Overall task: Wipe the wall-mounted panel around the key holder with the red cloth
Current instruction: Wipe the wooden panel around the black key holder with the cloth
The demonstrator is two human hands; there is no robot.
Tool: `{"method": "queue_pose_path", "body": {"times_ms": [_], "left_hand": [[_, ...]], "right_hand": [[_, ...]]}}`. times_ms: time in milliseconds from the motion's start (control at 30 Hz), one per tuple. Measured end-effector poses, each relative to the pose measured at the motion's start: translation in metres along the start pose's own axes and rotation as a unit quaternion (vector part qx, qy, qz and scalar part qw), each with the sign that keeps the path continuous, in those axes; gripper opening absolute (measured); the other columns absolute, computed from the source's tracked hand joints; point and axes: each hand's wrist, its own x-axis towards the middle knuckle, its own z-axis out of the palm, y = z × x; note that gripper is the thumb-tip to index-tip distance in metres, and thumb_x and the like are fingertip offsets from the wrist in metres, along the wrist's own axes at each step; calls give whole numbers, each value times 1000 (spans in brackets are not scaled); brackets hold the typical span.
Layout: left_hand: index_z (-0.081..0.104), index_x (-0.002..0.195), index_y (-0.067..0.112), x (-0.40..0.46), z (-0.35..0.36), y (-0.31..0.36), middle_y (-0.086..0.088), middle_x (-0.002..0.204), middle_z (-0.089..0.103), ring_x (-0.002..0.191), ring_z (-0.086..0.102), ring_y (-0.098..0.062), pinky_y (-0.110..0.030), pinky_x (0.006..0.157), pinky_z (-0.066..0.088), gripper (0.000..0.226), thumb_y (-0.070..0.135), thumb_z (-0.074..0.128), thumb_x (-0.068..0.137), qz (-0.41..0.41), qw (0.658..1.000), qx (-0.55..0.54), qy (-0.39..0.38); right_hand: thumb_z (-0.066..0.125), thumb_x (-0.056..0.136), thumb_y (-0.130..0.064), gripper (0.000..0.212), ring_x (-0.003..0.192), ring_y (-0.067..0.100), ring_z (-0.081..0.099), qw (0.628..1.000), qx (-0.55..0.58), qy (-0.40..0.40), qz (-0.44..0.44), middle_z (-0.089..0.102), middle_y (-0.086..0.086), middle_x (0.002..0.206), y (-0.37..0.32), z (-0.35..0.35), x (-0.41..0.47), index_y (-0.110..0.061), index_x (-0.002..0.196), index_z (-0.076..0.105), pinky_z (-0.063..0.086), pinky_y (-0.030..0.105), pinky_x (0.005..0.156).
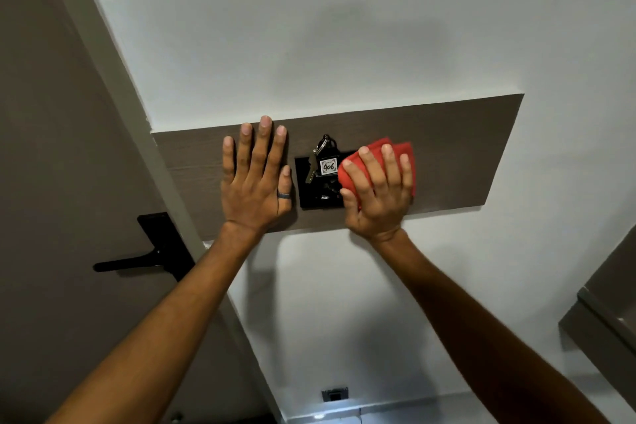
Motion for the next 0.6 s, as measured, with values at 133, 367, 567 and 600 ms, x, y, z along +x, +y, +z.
{"method": "queue_pose_path", "body": {"times_ms": [133, 367, 567, 600], "left_hand": [[22, 162, 14, -3, 4, -2, -4, 170, 3, 158, -2, -25, -47, 130, 2, 60, 32, 36, 106, 6, 1000, 8, 10], [22, 162, 14, -4, 2, 0, -5, 169, 8, 158, -1, -25, -48, 129, 4, 61, 31, 38, 105, -1, 1000, -1, 6], [22, 162, 14, -4, 4, -2, -3, 171, 2, 158, 0, -25, -47, 130, 1, 61, 31, 37, 106, -1, 1000, -3, 4], [23, 162, 14, -5, 5, -2, -3, 172, 2, 158, 0, -25, -47, 130, 1, 61, 31, 37, 105, 1, 1000, -4, 5]], "right_hand": [[46, 106, -39, 40, 147, 36, 44, 998, -16, 9, 64, 60, 9, 146, 8, 4, 5, -23, 139, 62, 26, 51, 129], [43, 107, -40, 39, 136, 39, 52, 997, -20, -13, -73, 57, 10, 143, 31, -8, -16, -23, 137, 61, 33, 55, 122], [44, 106, -42, 46, 151, 33, 41, 999, 5, -20, 26, 54, 7, 153, 13, 6, 9, -26, 148, 56, 26, 53, 129], [44, 106, -42, 45, 146, 35, 46, 1000, -1, -20, -16, 56, 9, 149, 17, 3, 0, -25, 144, 58, 29, 54, 127]]}}
